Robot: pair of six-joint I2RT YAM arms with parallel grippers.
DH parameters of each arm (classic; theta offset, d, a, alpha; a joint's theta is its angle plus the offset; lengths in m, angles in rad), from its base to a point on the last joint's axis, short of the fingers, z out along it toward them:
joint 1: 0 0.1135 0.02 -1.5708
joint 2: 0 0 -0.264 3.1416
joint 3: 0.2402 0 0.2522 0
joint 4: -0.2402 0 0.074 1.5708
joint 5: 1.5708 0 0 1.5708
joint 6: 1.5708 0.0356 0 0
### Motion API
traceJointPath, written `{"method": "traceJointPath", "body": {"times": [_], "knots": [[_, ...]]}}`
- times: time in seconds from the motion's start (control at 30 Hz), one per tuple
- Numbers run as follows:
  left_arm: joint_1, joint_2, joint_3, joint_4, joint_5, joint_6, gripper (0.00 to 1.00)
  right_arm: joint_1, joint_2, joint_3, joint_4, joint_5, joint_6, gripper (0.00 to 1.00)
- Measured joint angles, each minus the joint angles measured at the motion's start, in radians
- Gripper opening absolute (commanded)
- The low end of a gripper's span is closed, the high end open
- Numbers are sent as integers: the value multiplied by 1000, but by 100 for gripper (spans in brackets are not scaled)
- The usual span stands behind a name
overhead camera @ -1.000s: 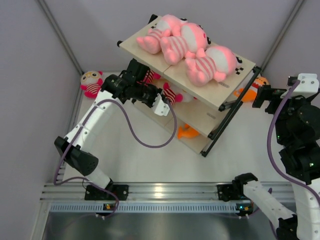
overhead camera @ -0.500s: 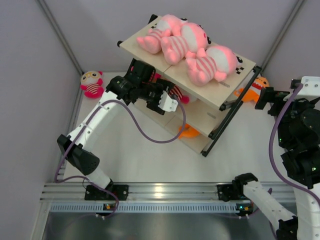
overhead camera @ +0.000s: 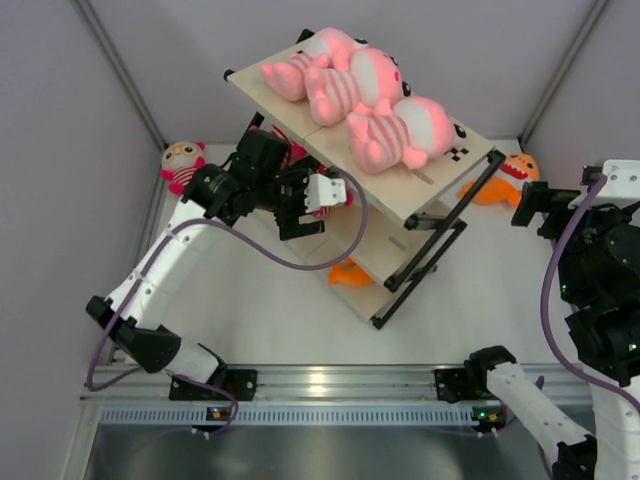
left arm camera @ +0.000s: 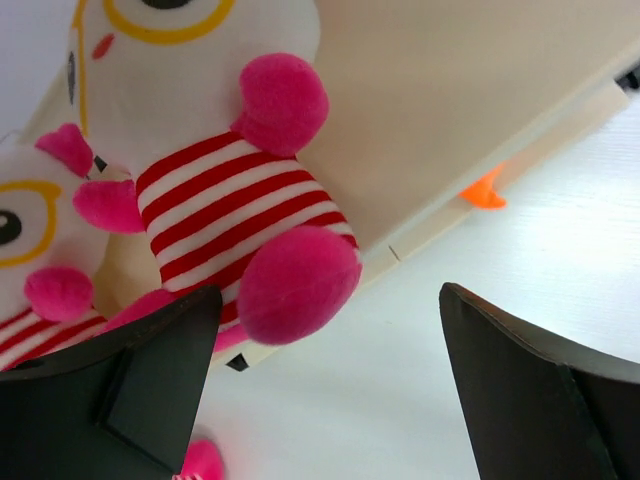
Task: Place and organize the stuffed toys onto the shelf
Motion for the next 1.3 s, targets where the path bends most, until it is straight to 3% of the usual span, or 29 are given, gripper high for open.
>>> {"method": "traceJointPath", "body": {"times": [0.13,0.3,0.53,0.8,1.13,1.3], "knots": [[-2,-155,-92,1,-86,-137,96,0,-9,0,0,-20,0,99],[5,-325,-129,34,-64,-218,90,0,0,0,2,-60,5,99],[4,-256,-196,72,-67,-203,91,0,23,9,-19,-220,46,99],[4,-283,-220,88,-66,-200,92,0,164,214,-94,-404,183,98],[14,-370,-220,91,-198,-239,98,0,214,159,-97,-449,242,99],[117,-459,-221,90,-287,-288,99,0,192,142,-103,-451,246,99]]}}
